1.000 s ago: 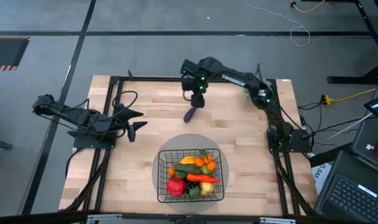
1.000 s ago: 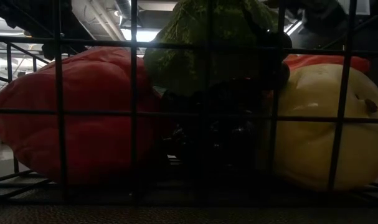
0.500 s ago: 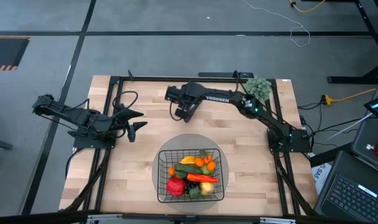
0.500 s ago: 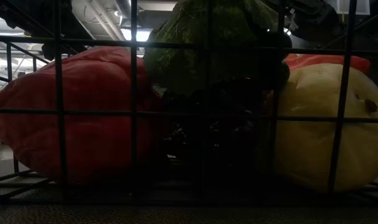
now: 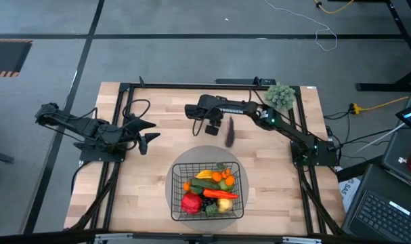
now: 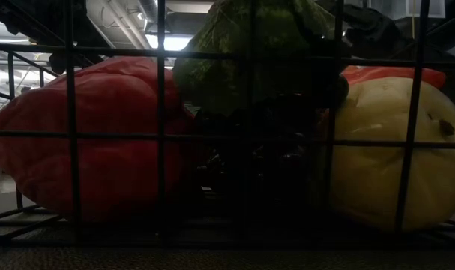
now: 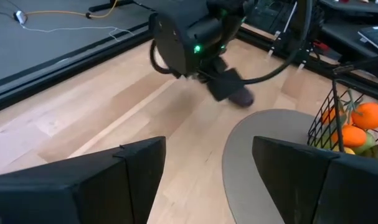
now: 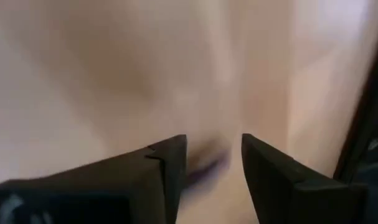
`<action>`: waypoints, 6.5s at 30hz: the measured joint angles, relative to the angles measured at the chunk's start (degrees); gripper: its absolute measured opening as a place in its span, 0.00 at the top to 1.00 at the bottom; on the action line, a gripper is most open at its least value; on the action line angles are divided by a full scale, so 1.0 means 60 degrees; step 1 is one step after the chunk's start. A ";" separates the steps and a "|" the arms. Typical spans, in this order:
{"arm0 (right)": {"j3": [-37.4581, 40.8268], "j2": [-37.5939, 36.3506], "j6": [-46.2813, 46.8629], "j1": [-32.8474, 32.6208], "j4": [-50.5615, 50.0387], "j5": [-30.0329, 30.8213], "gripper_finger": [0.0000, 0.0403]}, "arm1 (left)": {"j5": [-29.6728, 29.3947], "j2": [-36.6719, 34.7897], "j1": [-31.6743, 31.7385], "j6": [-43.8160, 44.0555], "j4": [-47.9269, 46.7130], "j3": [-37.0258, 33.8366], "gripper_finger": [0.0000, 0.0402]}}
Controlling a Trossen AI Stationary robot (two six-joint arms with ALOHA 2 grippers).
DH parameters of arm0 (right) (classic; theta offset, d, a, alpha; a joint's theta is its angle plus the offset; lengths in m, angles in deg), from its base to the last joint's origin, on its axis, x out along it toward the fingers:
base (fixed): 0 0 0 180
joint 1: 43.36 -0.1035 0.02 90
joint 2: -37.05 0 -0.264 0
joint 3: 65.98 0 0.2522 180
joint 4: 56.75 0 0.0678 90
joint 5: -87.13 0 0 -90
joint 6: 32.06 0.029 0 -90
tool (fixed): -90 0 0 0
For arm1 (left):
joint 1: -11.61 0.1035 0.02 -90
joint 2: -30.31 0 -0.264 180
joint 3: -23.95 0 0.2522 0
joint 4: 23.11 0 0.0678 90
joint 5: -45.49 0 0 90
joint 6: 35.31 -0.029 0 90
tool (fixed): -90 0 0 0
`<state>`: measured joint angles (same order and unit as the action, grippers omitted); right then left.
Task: Build produce basket
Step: Put the eggplant into the black wire basket
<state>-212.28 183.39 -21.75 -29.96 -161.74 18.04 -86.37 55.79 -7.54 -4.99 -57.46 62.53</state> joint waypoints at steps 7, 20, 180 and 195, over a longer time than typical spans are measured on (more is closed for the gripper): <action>0.0907 -0.1288 -0.0517 -0.0430 0.0216 0.0253 0.65 | 0.0017 0.0000 -0.0002 0.0354 -0.0133 0.0000 0.43; 0.4618 -0.7033 0.0900 -0.1058 0.0191 -0.0175 0.65 | 0.0151 0.0000 -0.0002 0.0926 -0.0501 0.0000 0.43; 1.0492 -0.7614 -0.3305 -0.6180 1.4958 -0.0889 0.74 | 0.2341 -0.0641 0.2610 -0.3401 0.5514 -0.4062 0.43; 1.0492 -0.7622 -0.3231 -0.6196 1.4308 -0.0918 0.59 | 0.2342 -0.0641 0.2606 -0.3403 0.5512 -0.4062 0.43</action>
<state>-149.33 137.66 -41.14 -67.14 -75.89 12.53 -72.31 51.94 8.10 -25.41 -24.39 38.16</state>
